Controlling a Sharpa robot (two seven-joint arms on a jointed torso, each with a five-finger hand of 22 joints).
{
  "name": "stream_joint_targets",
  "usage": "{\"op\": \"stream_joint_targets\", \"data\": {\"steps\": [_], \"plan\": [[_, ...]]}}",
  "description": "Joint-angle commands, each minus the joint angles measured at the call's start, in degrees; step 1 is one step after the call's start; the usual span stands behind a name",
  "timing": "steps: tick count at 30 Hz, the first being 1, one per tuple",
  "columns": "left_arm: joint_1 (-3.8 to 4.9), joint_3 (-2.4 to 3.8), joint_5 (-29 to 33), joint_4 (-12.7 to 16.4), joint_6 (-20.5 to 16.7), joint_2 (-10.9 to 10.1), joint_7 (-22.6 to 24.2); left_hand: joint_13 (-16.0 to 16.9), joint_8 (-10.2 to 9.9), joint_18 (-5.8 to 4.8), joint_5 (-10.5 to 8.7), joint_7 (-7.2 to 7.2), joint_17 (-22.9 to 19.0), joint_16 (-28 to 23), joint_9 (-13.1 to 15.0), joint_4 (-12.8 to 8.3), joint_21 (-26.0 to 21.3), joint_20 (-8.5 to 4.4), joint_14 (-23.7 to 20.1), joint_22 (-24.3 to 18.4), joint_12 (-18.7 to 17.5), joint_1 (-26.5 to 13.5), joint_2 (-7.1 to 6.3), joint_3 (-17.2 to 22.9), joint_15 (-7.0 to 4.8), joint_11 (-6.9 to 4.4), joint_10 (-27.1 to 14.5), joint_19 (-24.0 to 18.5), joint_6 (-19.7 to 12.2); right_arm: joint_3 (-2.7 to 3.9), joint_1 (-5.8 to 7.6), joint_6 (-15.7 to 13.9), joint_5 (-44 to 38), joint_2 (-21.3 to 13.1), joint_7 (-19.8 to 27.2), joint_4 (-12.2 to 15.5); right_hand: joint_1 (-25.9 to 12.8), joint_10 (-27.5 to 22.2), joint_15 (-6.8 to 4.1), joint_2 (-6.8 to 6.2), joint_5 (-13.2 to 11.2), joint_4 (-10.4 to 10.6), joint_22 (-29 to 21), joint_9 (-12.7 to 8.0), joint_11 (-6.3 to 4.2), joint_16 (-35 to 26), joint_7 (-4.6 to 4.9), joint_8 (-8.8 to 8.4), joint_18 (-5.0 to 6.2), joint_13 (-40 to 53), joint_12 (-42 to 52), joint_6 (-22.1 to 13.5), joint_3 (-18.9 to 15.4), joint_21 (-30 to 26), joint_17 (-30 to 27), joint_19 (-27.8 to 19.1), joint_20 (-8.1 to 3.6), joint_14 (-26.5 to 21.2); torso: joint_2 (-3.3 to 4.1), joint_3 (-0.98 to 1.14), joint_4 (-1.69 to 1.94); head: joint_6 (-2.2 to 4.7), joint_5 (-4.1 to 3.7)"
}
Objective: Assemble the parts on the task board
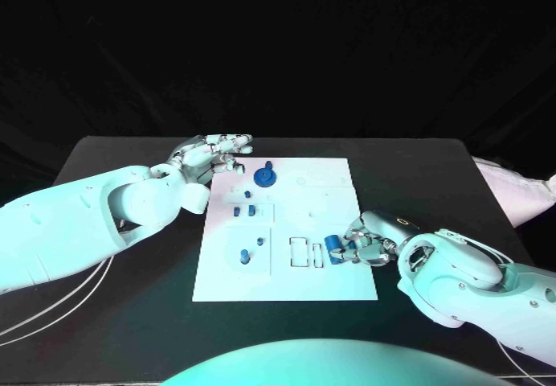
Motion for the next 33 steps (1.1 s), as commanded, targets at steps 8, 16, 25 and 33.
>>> {"op": "stream_joint_targets", "data": {"steps": [8, 16, 25, 33], "plan": [[-0.02, 0.03, -0.12, 0.11, 1.15, 0.12, 0.0, 0.09, 0.25, 0.6, -0.11, 0.11, -0.1, 0.27, -0.06, 0.09, -0.2, 0.29, -0.43, -0.09, 0.3, 0.32, 0.17, -0.57, 0.05, 0.07, -0.52, 0.33, -0.45, -0.02, -0.56, 1.56, -0.31, 2.25, -0.7, -2.27, 0.48, 0.29, 0.16, 1.66, 0.97, -0.1, 0.22, 0.36, -0.15, 0.21, -0.39, 0.7, -1.14, 0.59, 0.41, -0.06, -0.58, 0.4, 7.51, 0.6, -0.06, 4.6, 0.06, -0.08, 0.08, -0.2, 0.03], [-0.02, 0.04, -0.12, 0.1, 1.15, 0.2, -0.09, 0.09, 0.25, 0.6, -0.11, 0.11, -0.1, 0.27, -0.06, 0.09, -0.2, 0.29, -0.43, -0.09, 0.3, 0.32, 0.17, -0.57, 0.05, 0.07, -0.52, 0.33, -0.45, -0.04, -0.72, -0.04, 0.27, 3.16, -0.8, -2.89, 2.25, 0.91, -0.18, 3.63, 2.35, -0.31, 0.74, 1.31, -0.6, 0.3, -0.91, 1.85, -1.21, 2.08, 1.31, 1.22, -0.46, 0.7, 7.7, 0.81, -0.31, 4.63, -0.03, -0.07, 0.03, -0.31, 0.08], [-0.03, 0.04, -0.12, 0.08, 1.2, 0.15, -0.1, 0.09, 0.25, 0.6, -0.11, 0.11, -0.1, 0.27, -0.06, 0.09, -0.2, 0.29, -0.43, -0.09, 0.3, 0.32, 0.17, -0.57, 0.05, 0.07, -0.52, 0.33, -0.45, 0.1, -0.76, -8.17, 3.22, 2.38, -0.5, -0.46, 2.86, 2.8, -0.9, 5.45, 5.9, -0.07, 1.51, 2.99, -1.45, 0.53, -1.85, 2.71, -1.35, 5.22, 3.81, 2.96, -0.66, 1.15, 8.22, 1.24, -0.98, 4.72, -0.04, -0.01, 0.06, -0.09, 0.18], [-0.07, 0.03, -0.12, 0.09, 1.12, 0.2, -0.12, 0.09, 0.26, 0.6, -0.12, 0.12, -0.11, 0.28, -0.06, 0.12, -0.22, 0.29, -0.44, -0.11, 0.33, 0.31, 0.18, -0.64, 0.05, 0.08, -0.55, 0.33, -0.46, 0.45, -0.66, -9.39, 7.36, 2.06, -0.3, 2.51, 1.92, 3.02, -1.04, 6.06, 7.94, 0.04, 1.64, 3.73, -1.57, 0.64, -1.97, 2.56, -1.39, 5.67, 3.86, 3.08, -1.22, 1.23, 8.49, 1.32, -1.15, 4.77, -0.01, -0.13, 0.12, 0.1, 0.02]]}}
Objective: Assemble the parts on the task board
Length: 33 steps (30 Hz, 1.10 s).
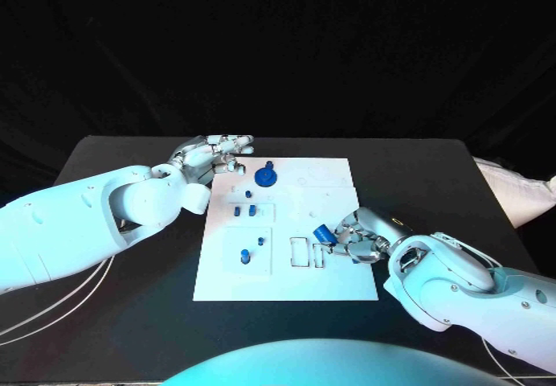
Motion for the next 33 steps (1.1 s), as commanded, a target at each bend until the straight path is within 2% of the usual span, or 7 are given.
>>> {"op": "stream_joint_targets", "data": {"steps": [1, 4, 11, 24, 27, 31, 33], "plan": [[-0.02, 0.04, -0.11, 0.1, 1.0, 0.19, 0.17, 0.1, 0.28, 0.59, -0.12, 0.13, -0.1, 0.29, -0.06, -0.07, -0.26, 0.09, -0.45, -0.09, 0.37, 0.29, 0.19, -0.51, 0.06, -0.12, -0.4, 0.13, -0.48, 0.04, -0.01, -1.28, 4.11, 0.31, -0.18, 0.87, 0.08, 1.54, -0.42, 0.9, 0.29, 0.06, 0.0, 2.33, -0.99, 0.39, -0.66, 0.29, -0.62, -0.02, -0.17, 1.17, -0.38, 0.34, 8.51, -0.02, -0.22, 4.96, 0.02, -0.11, 0.13, 0.08, -0.13], [-0.03, 0.04, -0.11, 0.13, 1.04, 0.3, 0.14, 0.1, 0.3, 0.6, -0.06, 0.12, -0.14, 0.31, -0.07, -0.12, -0.31, 0.09, -0.47, -0.13, 0.45, 0.56, 0.43, -0.47, 0.04, -0.14, -0.49, 0.15, -0.53, 0.07, 0.01, 1.25, 5.41, 0.89, -0.53, 1.34, -0.74, 1.59, -0.44, 0.59, -0.05, 0.02, 0.03, 2.67, -1.02, 0.43, -0.71, 0.27, -0.63, 0.08, -0.24, 1.33, -1.11, 0.35, 8.6, -0.01, -0.24, 4.98, 0.06, -0.07, 0.19, -0.02, -0.07], [-0.04, 0.04, -0.11, 0.13, 0.89, 0.46, 0.11, 0.1, 0.31, 0.61, -0.04, 0.12, -0.18, 0.33, -0.07, -0.15, -0.35, 0.08, -0.49, -0.16, 0.51, 0.72, 0.57, -0.48, 0.04, -0.14, -0.55, 0.17, -0.57, 0.02, 0.02, 6.98, 6.8, 2.77, -0.91, 0.33, -2.82, 1.8, -0.58, 0.87, -1.05, 0.06, 0.1, 3.64, -1.2, 0.53, -0.97, 0.42, -0.63, 0.46, -0.27, 2.03, -2.5, 0.39, 8.83, 0.01, -0.34, 5.02, 0.03, -0.19, 0.22, -0.07, 0.17], [-0.04, 0.04, -0.11, 0.18, 0.81, 0.54, -0.03, 0.09, 0.29, 0.6, -0.06, 0.16, -0.21, 0.35, -0.09, -0.11, -0.38, 0.09, -0.51, -0.18, 0.54, 0.7, 0.55, -0.6, 0.05, -0.1, -0.66, 0.19, -0.67, -0.07, 0.01, 7.87, 5.9, 4.9, -1.14, -1.86, -5.14, 1.82, -0.75, 1.06, -2.67, 0.02, 0.04, 4.8, -1.41, 0.53, -1.21, 0.34, -0.62, 0.27, -0.98, 2.33, -4.33, 0.32, 8.87, -0.05, -0.51, 5.01, 0.06, -0.12, 0.11, -0.02, 0.46], [-0.04, 0.04, -0.11, 0.18, 0.8, 0.55, -0.05, 0.09, 0.29, 0.6, -0.06, 0.16, -0.21, 0.35, -0.09, -0.11, -0.38, 0.09, -0.51, -0.18, 0.54, 0.7, 0.55, -0.6, 0.05, -0.1, -0.66, 0.19, -0.67, -0.08, 0.02, 7.64, 5.64, 5.12, -1.12, -1.95, -6.24, 1.86, -0.78, 1.05, -4.62, 0.02, 0.01, 5.32, -1.44, 0.55, -1.24, 0.26, -0.61, 0.29, -1.21, 2.35, -5.33, 0.27, 8.94, -0.09, -0.54, 5.03, 0.1, -0.08, 0.11, -0.06, 0.46], [-0.04, 0.04, -0.11, 0.15, 0.85, 0.6, -0.08, 0.09, 0.28, 0.6, -0.07, 0.18, -0.23, 0.37, -0.1, -0.07, -0.41, 0.1, -0.52, -0.2, 0.57, 0.68, 0.54, -0.7, 0.07, -0.08, -0.75, 0.2, -0.74, -0.08, 0.02, 7.18, 4.98, 5.41, -1.06, -1.99, -9.49, 1.73, -0.76, 0.84, -12.19, 0.03, -0.14, 6.41, -1.4, 0.46, -1.23, 0.04, -0.59, 0.04, -2.02, 2.24, -7.87, 0.13, 8.76, -0.2, -0.54, 4.98, 0.05, -0.08, 0.08, -0.04, 0.46], [-0.04, 0.04, -0.11, 0.13, 0.86, 0.61, -0.09, 0.09, 0.28, 0.6, -0.07, 0.18, -0.23, 0.37, -0.1, -0.07, -0.41, 0.1, -0.52, -0.2, 0.57, 0.68, 0.54, -0.7, 0.07, -0.08, -0.75, 0.2, -0.74, -0.09, 0.02, 7.03, 4.65, 5.51, -1.03, -1.98, -10.76, 1.61, -0.74, 0.44, -14.57, 0.09, -0.25, 6.81, -1.38, 0.41, -1.2, -0.06, -0.57, -0.15, -2.44, 2.16, -8.65, 0.05, 8.69, -0.27, -0.52, 4.97, 0.06, -0.06, 0.08, -0.03, 0.45]]}}
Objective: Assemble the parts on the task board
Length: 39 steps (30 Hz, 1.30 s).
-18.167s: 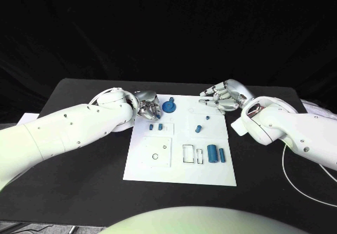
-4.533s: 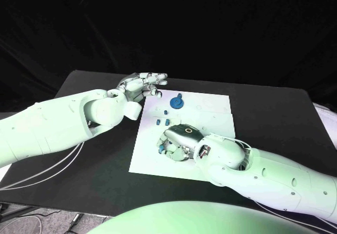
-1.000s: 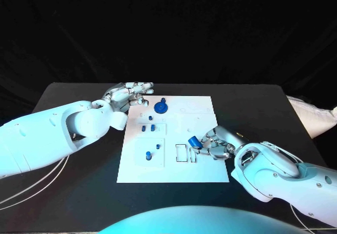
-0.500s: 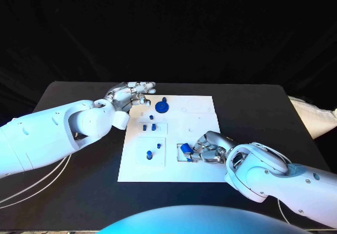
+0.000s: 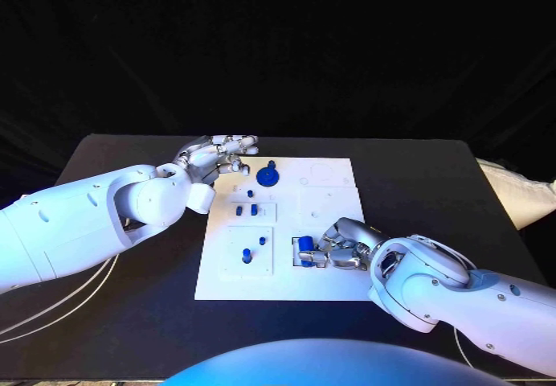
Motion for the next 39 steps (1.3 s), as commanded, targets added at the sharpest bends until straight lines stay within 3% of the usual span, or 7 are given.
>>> {"op": "stream_joint_targets", "data": {"steps": [1, 13, 16, 19, 23, 30, 39], "plan": [[0.01, 0.04, -0.11, 0.09, 0.87, 0.15, 0.12, 0.05, 0.28, 0.6, -0.07, -0.01, -0.07, 0.37, -0.1, -0.14, -0.2, 0.1, -0.51, -0.05, 0.24, 0.23, 0.09, -0.31, 0.07, -0.03, -0.39, 0.2, -0.53, -0.02, -0.05, 0.56, -1.49, 0.22, -0.36, 0.04, -2.02, -0.48, -0.31, -0.87, -3.43, 0.06, -0.16, 0.56, 0.26, 0.19, 0.12, -0.3, -0.56, 0.22, -0.74, -0.25, -1.05, -0.2, 8.63, -0.08, -0.3, 4.97, 0.02, 0.02, 0.0, 0.01, -0.02], [0.01, 0.04, -0.11, 0.05, 1.03, 0.2, -0.03, 0.05, 0.28, 0.6, -0.07, -0.01, -0.07, 0.37, -0.1, -0.14, -0.2, 0.1, -0.51, -0.05, 0.24, 0.23, 0.09, -0.31, 0.07, -0.03, -0.39, 0.2, -0.53, -0.03, -0.05, 0.37, -2.54, 0.36, -0.1, 0.29, -3.03, -0.49, -0.29, -1.78, -4.62, -0.03, -0.27, 1.33, 0.3, 0.16, 0.13, -0.49, -0.54, 0.23, -1.12, -0.36, -0.56, -0.31, 8.61, -0.17, -0.26, 4.97, 0.04, 0.03, 0.03, -0.03, -0.01], [0.01, 0.04, -0.11, 0.03, 1.06, 0.22, -0.05, 0.05, 0.28, 0.6, -0.07, -0.01, -0.07, 0.37, -0.1, -0.14, -0.2, 0.1, -0.51, -0.05, 0.24, 0.23, 0.09, -0.31, 0.07, -0.03, -0.39, 0.2, -0.53, -0.03, -0.05, 0.59, -3.04, 0.36, -0.08, 0.29, 0.65, -0.38, -0.32, -1.19, -3.1, -0.87, -0.16, 1.98, 0.25, 0.21, 0.08, -0.6, -0.54, 0.41, -1.22, -0.37, 0.61, -0.28, 8.74, -0.12, -0.29, 5.0, 0.04, 0.03, 0.04, -0.07, -0.05], [0.01, 0.04, -0.11, -0.01, 1.08, 0.25, -0.07, 0.05, 0.28, 0.6, -0.07, -0.01, -0.07, 0.37, -0.1, -0.14, -0.2, 0.1, -0.51, -0.05, 0.24, 0.23, 0.09, -0.31, 0.07, -0.03, -0.39, 0.2, -0.53, -0.03, -0.05, 0.84, -4.08, 0.42, -0.12, 0.22, 8.15, -0.37, -0.5, -0.48, -1.68, -4.68, -0.22, 2.47, 0.06, 0.21, -0.03, -0.68, -0.52, 0.47, -1.4, -0.44, 2.94, -0.35, 8.79, -0.16, -0.37, 5.0, 0.0, 0.03, 0.02, -0.1, -0.06], [0.01, 0.04, -0.11, -0.02, 1.11, 0.3, -0.07, 0.05, 0.28, 0.6, -0.07, -0.01, -0.07, 0.37, -0.1, -0.14, -0.2, 0.1, -0.51, -0.05, 0.24, 0.23, 0.09, -0.31, 0.07, -0.03, -0.39, 0.2, -0.53, -0.05, -0.05, 1.01, -5.92, 0.68, -0.2, -0.11, 14.3, -0.44, -0.66, 0.84, -5.93, -8.14, -0.22, 2.9, -0.13, 0.26, -0.2, -0.8, -0.53, 0.43, -1.73, -0.39, 5.78, -0.39, 8.92, -0.17, -0.55, 5.02, 0.06, 0.01, 0.02, -0.08, -0.14], [0.01, 0.04, -0.11, -0.1, 1.11, 0.35, -0.1, 0.05, 0.28, 0.6, -0.07, -0.01, -0.07, 0.37, -0.1, -0.14, -0.2, 0.1, -0.51, -0.05, 0.24, 0.23, 0.09, -0.31, 0.07, -0.03, -0.39, 0.2, -0.53, -0.08, -0.05, 0.82, -8.05, 0.91, -0.32, -0.41, 16.94, -0.38, -0.7, 0.92, -7.13, -10.1, -0.09, 3.24, -0.19, 0.34, -0.27, -0.99, -0.57, 0.49, -1.93, -0.18, 7.14, -0.37, 9.13, -0.11, -0.62, 5.06, 0.0, 0.01, 0.0, -0.05, -0.2], [0.01, 0.04, -0.11, -0.19, 1.14, 0.32, -0.09, 0.05, 0.3, 0.59, -0.07, 0.0, -0.12, 0.39, -0.1, -0.1, -0.24, 0.11, -0.54, -0.08, 0.3, 0.25, 0.13, -0.43, 0.09, -0.01, -0.5, 0.22, -0.57, -0.09, -0.05, -0.38, -8.13, 0.65, -0.34, -0.16, 16.02, -0.27, -0.68, 1.68, -7.4, -9.57, 0.04, 3.45, -0.16, 0.37, -0.23, -1.18, -0.6, 0.4, -2.16, -0.01, 7.61, -0.31, 9.22, -0.02, -0.63, 5.07, 0.02, 0.06, -0.08, 0.01, -0.45]]}}
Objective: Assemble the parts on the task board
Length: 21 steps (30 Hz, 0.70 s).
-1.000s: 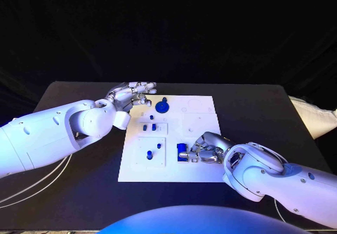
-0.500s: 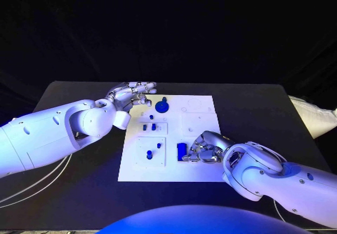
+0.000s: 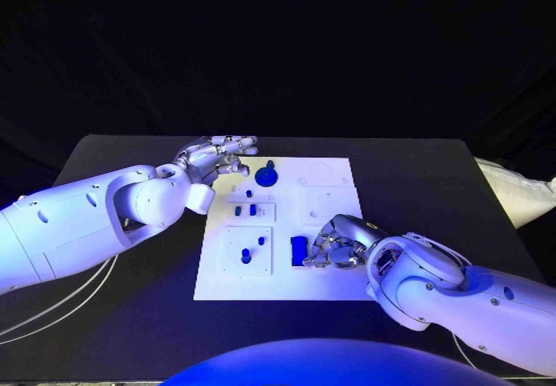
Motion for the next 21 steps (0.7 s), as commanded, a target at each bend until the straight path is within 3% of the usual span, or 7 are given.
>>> {"op": "stream_joint_targets", "data": {"steps": [1, 4, 10, 13, 16, 21], "plan": [[0.01, 0.04, -0.11, 0.02, 1.05, 0.08, 0.22, 0.06, 0.3, 0.59, -0.07, 0.01, -0.13, 0.39, -0.08, -0.1, -0.26, 0.11, -0.54, -0.09, 0.3, 0.26, 0.14, -0.45, 0.09, -0.07, -0.45, 0.22, -0.58, -0.02, -0.05, -0.51, -1.36, -0.18, -0.22, 0.3, 3.29, 0.46, -0.28, 4.62, -0.27, 0.58, 0.05, 0.11, -0.45, 0.38, -0.23, -0.3, -0.6, -0.8, 0.1, 0.02, 0.07, -0.3, 9.25, -0.02, -0.21, 4.89, -0.01, 0.03, -0.09, 0.12, -0.13], [0.01, 0.03, -0.11, 0.0, 1.08, 0.06, 0.23, 0.06, 0.3, 0.59, -0.07, 0.01, -0.13, 0.39, -0.08, -0.1, -0.26, 0.11, -0.54, -0.09, 0.3, 0.26, 0.14, -0.45, 0.09, -0.07, -0.45, 0.22, -0.58, -0.02, -0.06, -0.88, -1.03, -0.62, -0.13, 0.68, 3.02, 0.48, -0.27, 4.46, -0.3, 0.69, 0.03, 0.15, -0.43, 0.37, -0.22, -0.35, -0.6, -0.8, 0.07, 0.0, -0.01, -0.31, 9.22, -0.03, -0.21, 4.88, -0.03, 0.03, -0.09, 0.1, -0.28], [0.01, 0.03, -0.11, 0.04, 1.04, -0.1, 0.21, 0.06, 0.3, 0.59, -0.07, 0.01, -0.13, 0.39, -0.08, -0.1, -0.26, 0.11, -0.54, -0.09, 0.3, 0.26, 0.14, -0.45, 0.09, -0.07, -0.45, 0.22, -0.58, 0.0, -0.06, -2.02, 0.97, -3.12, 0.3, 2.68, 1.81, -0.14, 0.0, 2.8, -1.25, 1.05, -1.12, 0.17, -0.04, 0.03, 0.28, -1.0, -0.4, -1.52, -1.09, -0.78, -0.72, -1.0, 8.53, -0.71, -0.06, 4.73, 0.04, 0.04, -0.11, 0.2, -0.51], [0.01, 0.03, -0.11, 0.07, 1.0, -0.23, 0.19, 0.06, 0.3, 0.59, -0.07, 0.01, -0.13, 0.39, -0.08, -0.1, -0.26, 0.11, -0.54, -0.09, 0.3, 0.26, 0.14, -0.45, 0.09, -0.07, -0.45, 0.22, -0.58, 0.04, -0.04, -2.92, 2.31, -5.26, 0.44, 4.12, 1.07, -1.37, 0.65, 1.96, -1.35, 1.59, -2.27, -0.45, 0.84, -0.3, 1.41, -2.84, -0.25, -3.13, -3.38, -3.49, -0.85, -1.72, 7.91, -1.42, 0.34, 4.59, -0.01, 0.03, -0.17, 0.2, -0.67], [0.01, 0.02, -0.11, 0.09, 0.96, -0.36, 0.16, 0.06, 0.3, 0.59, -0.07, 0.01, -0.13, 0.39, -0.08, -0.1, -0.26, 0.11, -0.54, -0.09, 0.3, 0.26, 0.14, -0.45, 0.09, -0.07, -0.45, 0.22, -0.58, 0.09, 0.33, -3.29, 2.4, -7.58, 0.4, 4.89, 2.26, -2.98, 1.27, 2.87, -0.54, 1.42, -2.89, -1.27, 1.49, -0.32, 2.19, -4.32, -0.12, -5.49, -6.61, -4.83, 0.44, -2.16, 7.96, -1.82, 0.93, 4.58, 0.02, 0.03, -0.22, 0.19, -0.77], [0.01, 0.01, -0.11, 0.22, 0.95, -0.56, 0.17, 0.06, 0.3, 0.59, -0.07, 0.01, -0.13, 0.39, -0.08, -0.1, -0.26, 0.11, -0.54, -0.09, 0.3, 0.26, 0.14, -0.45, 0.09, -0.07, -0.45, 0.22, -0.58, 0.13, 1.19, -3.38, 1.41, -11.05, 0.31, 4.54, 2.79, -3.39, 1.41, 3.7, 1.02, 1.74, -2.85, -2.02, 1.55, -0.3, 2.22, -5.18, -0.06, -6.54, -8.04, -4.02, 1.67, -2.2, 8.08, -1.78, 1.27, 4.6, -0.02, 0.06, -0.52, 0.25, -1.17]]}}
